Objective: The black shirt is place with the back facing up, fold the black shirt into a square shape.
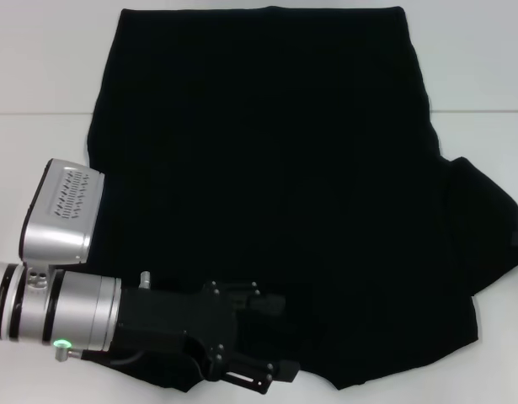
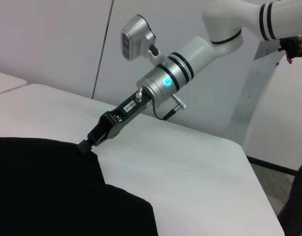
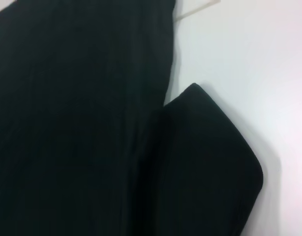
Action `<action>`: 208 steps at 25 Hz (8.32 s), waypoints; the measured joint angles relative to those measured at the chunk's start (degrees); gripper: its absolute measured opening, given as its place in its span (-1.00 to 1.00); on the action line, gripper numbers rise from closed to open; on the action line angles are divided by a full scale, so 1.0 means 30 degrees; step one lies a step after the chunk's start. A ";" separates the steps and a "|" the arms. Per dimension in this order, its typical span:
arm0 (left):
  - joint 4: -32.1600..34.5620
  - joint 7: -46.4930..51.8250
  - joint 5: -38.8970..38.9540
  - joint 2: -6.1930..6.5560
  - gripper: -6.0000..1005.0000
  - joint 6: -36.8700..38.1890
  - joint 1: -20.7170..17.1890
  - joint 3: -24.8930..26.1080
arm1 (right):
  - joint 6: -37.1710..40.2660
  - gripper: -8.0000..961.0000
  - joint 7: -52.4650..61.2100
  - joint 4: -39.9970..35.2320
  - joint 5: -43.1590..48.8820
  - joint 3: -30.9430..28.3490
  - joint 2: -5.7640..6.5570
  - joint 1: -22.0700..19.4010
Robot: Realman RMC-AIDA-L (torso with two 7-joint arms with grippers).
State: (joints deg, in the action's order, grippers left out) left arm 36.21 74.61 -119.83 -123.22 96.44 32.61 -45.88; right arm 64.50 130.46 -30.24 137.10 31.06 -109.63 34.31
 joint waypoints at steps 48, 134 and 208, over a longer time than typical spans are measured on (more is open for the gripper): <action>0.0008 0.0277 -0.0023 -0.0032 0.86 -0.0034 0.0132 -0.0058 | -0.0606 -0.98 -0.4925 0.0253 -0.1886 -0.4223 -0.0860 -0.0293; 0.6083 0.2277 -0.6495 0.0294 0.86 -0.4642 -0.4106 0.8650 | 0.3628 0.73 -0.9210 0.1203 -0.6209 0.1570 -0.3331 0.3085; 0.7216 0.3475 -0.7514 0.0032 0.86 -0.3821 -0.3937 0.7306 | 0.3813 0.70 -0.9649 0.1172 -0.6704 0.1572 -0.3301 0.2918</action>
State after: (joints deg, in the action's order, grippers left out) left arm 57.86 85.04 -142.37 -123.12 84.98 20.80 -23.96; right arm 75.94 101.51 -26.72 116.99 35.77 -119.53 43.06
